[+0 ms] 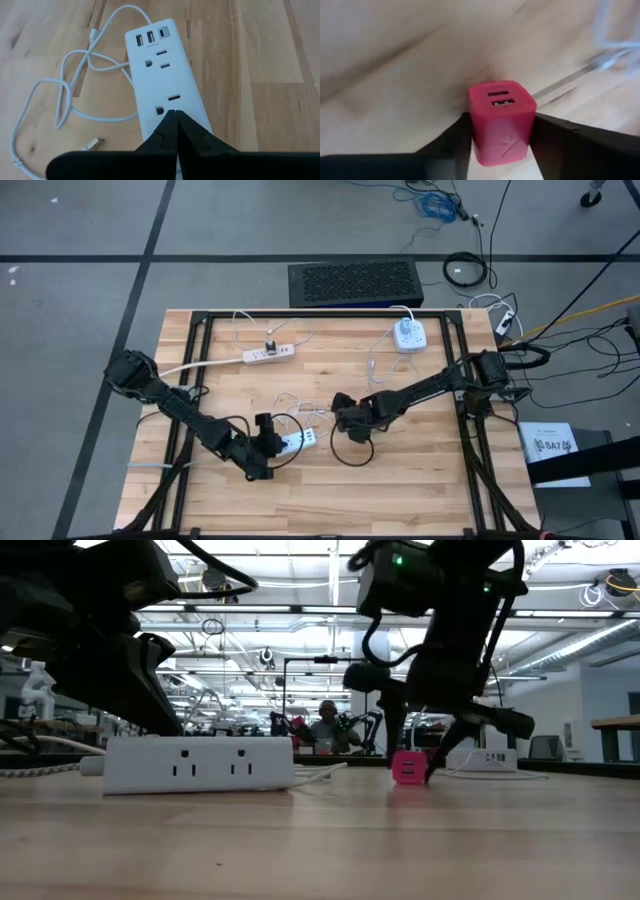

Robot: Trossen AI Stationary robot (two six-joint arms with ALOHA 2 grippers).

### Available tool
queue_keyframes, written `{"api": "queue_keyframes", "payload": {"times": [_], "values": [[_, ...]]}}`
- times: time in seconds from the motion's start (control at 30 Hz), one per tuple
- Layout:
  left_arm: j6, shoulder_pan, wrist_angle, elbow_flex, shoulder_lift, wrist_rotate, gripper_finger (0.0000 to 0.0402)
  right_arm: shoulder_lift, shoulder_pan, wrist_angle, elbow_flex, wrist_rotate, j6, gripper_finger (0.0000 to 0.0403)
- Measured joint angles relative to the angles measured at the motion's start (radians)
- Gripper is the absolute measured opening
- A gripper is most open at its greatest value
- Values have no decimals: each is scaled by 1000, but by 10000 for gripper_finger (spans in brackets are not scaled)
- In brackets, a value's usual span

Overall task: Insert USB
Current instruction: Insert the pink charger adapter into the white outlet extension

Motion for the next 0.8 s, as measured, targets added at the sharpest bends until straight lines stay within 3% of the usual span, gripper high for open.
{"api": "queue_keyframes", "payload": {"times": [0.13,0.27,0.43,0.57,0.8], "values": [[1,0,-1,0,0,0,1,0,28,54,9,4,72,119],[-1,-8,-1,0,0,-5,1,-1,58,54,67,-7,285,120],[0,-23,20,-2,1,-31,1,-3,71,93,126,-153,574,120],[0,-36,29,-2,1,-32,1,-3,75,209,127,-262,724,120],[9,-51,69,-3,3,-49,1,-2,78,548,127,-282,965,120]]}}
